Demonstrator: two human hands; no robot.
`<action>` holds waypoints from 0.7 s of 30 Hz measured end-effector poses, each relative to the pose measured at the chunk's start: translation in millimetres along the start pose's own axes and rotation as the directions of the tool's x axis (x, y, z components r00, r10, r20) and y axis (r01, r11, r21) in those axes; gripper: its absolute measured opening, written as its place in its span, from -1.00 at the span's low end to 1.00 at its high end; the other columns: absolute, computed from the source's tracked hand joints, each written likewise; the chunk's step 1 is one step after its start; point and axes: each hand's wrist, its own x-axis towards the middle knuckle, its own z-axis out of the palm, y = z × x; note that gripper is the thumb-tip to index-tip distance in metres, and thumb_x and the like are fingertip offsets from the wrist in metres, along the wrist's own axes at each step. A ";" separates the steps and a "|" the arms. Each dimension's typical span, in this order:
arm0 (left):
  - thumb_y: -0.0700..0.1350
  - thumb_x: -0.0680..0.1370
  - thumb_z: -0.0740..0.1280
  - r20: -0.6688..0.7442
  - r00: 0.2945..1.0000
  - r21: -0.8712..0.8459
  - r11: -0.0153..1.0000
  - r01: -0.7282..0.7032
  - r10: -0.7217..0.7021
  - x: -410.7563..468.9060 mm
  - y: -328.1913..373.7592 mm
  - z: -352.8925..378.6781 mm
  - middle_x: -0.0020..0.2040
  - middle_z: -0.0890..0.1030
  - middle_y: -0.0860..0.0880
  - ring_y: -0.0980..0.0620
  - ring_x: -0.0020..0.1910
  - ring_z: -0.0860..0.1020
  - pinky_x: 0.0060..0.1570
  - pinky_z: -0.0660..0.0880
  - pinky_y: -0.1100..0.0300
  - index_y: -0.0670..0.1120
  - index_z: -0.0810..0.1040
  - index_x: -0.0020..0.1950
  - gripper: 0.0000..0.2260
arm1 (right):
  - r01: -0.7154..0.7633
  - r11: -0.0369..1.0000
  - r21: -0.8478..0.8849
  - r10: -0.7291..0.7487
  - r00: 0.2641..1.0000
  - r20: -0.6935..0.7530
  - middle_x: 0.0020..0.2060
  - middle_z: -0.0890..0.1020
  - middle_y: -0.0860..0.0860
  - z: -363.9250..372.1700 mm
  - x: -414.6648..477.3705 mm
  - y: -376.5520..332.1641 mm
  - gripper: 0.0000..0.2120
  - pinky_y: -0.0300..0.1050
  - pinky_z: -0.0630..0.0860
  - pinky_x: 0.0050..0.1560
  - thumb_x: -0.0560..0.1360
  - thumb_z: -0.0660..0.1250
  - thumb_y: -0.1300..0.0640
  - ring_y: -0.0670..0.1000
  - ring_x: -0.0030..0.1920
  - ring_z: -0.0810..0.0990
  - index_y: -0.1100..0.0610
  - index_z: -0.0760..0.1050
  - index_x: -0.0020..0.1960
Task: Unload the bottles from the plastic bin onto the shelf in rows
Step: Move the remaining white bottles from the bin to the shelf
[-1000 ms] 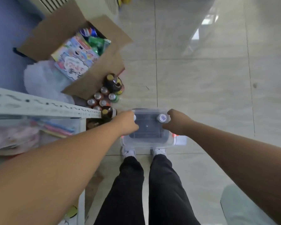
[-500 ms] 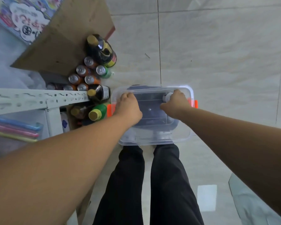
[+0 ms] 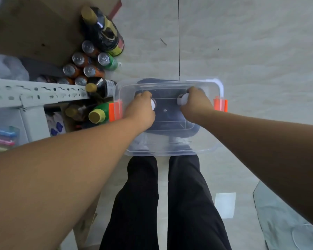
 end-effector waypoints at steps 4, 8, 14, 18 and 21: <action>-0.09 0.52 0.39 0.051 0.998 -0.022 0.999 -0.029 0.030 -27.1 15.3 -31.7 0.34 0.49 -0.13 -0.16 0.19 0.54 -0.05 0.36 0.21 -0.09 0.36 0.42 -0.51 | 0.042 0.999 0.009 -0.042 0.998 0.041 0.17 0.57 0.17 -29.7 -33.7 -10.0 -0.58 -0.01 0.52 0.11 0.54 0.31 0.13 0.19 0.14 0.57 0.23 0.35 0.35; 0.07 0.50 0.41 0.154 0.979 0.041 0.990 -0.138 0.130 -75.9 51.5 -109.8 0.24 0.57 -0.14 -0.14 0.10 0.55 -0.08 0.39 0.19 -0.10 0.46 0.34 -0.53 | 0.090 0.996 -0.003 -0.089 0.994 0.066 0.08 0.58 0.18 -94.3 -99.1 -25.6 -0.60 -0.01 0.51 -0.04 0.55 0.30 0.04 0.18 0.01 0.58 0.23 0.32 0.28; -0.01 0.34 0.49 0.186 0.937 0.106 0.943 -0.317 0.294 -177.5 140.9 -280.9 -0.37 0.52 0.04 0.04 -0.39 0.46 -0.45 0.40 0.24 -0.02 0.55 -0.22 -0.84 | 0.248 0.956 -0.156 -0.241 0.969 0.059 0.04 0.65 0.21 -263.9 -207.1 -87.7 -0.63 -0.08 0.56 -0.16 0.41 0.41 0.13 0.17 -0.03 0.63 0.29 0.52 0.15; -0.12 0.31 0.49 0.234 0.900 0.170 0.896 -0.410 0.368 -262.6 199.9 -396.6 -0.55 0.43 0.10 0.18 -0.60 0.30 -0.59 0.24 0.35 0.00 0.60 -0.36 -0.90 | 0.357 0.878 -0.318 -0.357 0.932 0.063 -0.15 0.70 0.18 -386.0 -285.9 -150.8 -0.65 -0.07 0.59 -0.15 0.25 0.56 0.13 0.06 -0.16 0.65 0.29 0.67 -0.03; -0.09 0.32 0.53 0.183 0.902 0.344 0.834 -0.431 0.391 -327.2 234.6 -475.0 -0.48 0.45 0.10 0.16 -0.50 0.33 -0.48 0.29 0.30 -0.09 0.62 -0.26 -0.87 | 0.445 0.761 -0.472 -0.449 0.886 0.111 -0.12 0.74 0.07 -466.8 -344.3 -203.5 -0.73 -0.03 0.66 0.01 0.28 0.55 0.13 0.04 -0.08 0.71 0.20 0.71 -0.05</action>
